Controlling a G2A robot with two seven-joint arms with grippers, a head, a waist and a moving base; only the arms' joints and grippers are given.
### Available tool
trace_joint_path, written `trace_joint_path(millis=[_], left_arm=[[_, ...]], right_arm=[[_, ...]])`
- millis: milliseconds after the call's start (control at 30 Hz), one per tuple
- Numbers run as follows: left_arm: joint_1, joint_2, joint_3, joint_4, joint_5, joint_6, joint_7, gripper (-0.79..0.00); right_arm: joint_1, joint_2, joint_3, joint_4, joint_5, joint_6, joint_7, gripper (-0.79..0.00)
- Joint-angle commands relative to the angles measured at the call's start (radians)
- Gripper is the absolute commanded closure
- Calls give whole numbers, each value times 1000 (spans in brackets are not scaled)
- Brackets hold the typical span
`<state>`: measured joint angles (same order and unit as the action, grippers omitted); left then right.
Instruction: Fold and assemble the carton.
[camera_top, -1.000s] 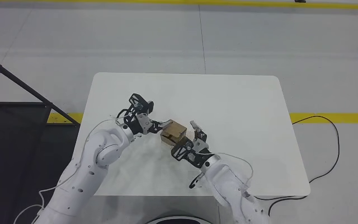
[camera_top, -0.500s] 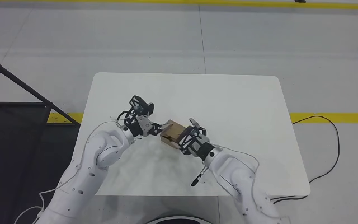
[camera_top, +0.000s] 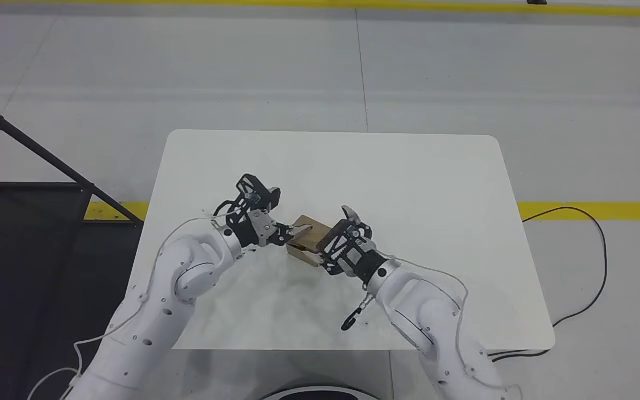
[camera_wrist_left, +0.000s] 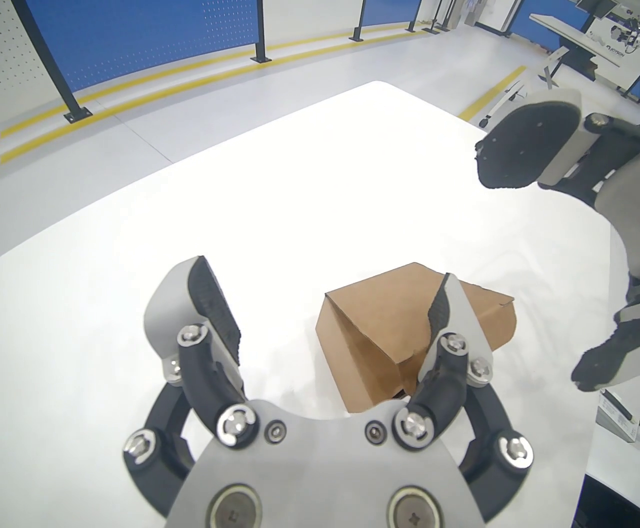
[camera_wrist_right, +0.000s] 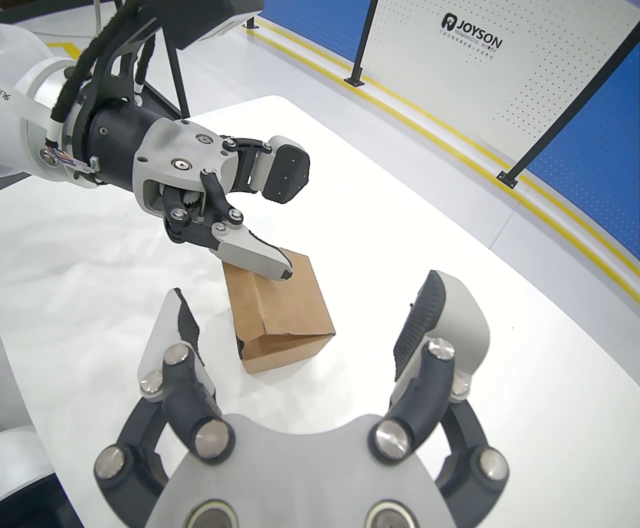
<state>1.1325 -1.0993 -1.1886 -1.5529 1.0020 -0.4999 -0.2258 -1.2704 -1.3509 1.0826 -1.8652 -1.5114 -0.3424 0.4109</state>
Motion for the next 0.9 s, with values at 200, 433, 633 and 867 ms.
trace_joint_path(millis=[200,433,633,867], left_arm=[[1,-3,5,5,6,4,-2,-785],[-6,-6,11,15,2,-3,-2,-785],[-8,-7,13,19,4,-6,-1,-785],[-6,-8,11,25,2,-13,1,-785]], right_arm=[[-16,5,8,-1,5,-27,-23,-785],[6,6,-27,25,-47,-46,13,-785],[16,4,-43,35,-59,-34,20,-643],[40,2,-58,58,-58,-37,44,-542]])
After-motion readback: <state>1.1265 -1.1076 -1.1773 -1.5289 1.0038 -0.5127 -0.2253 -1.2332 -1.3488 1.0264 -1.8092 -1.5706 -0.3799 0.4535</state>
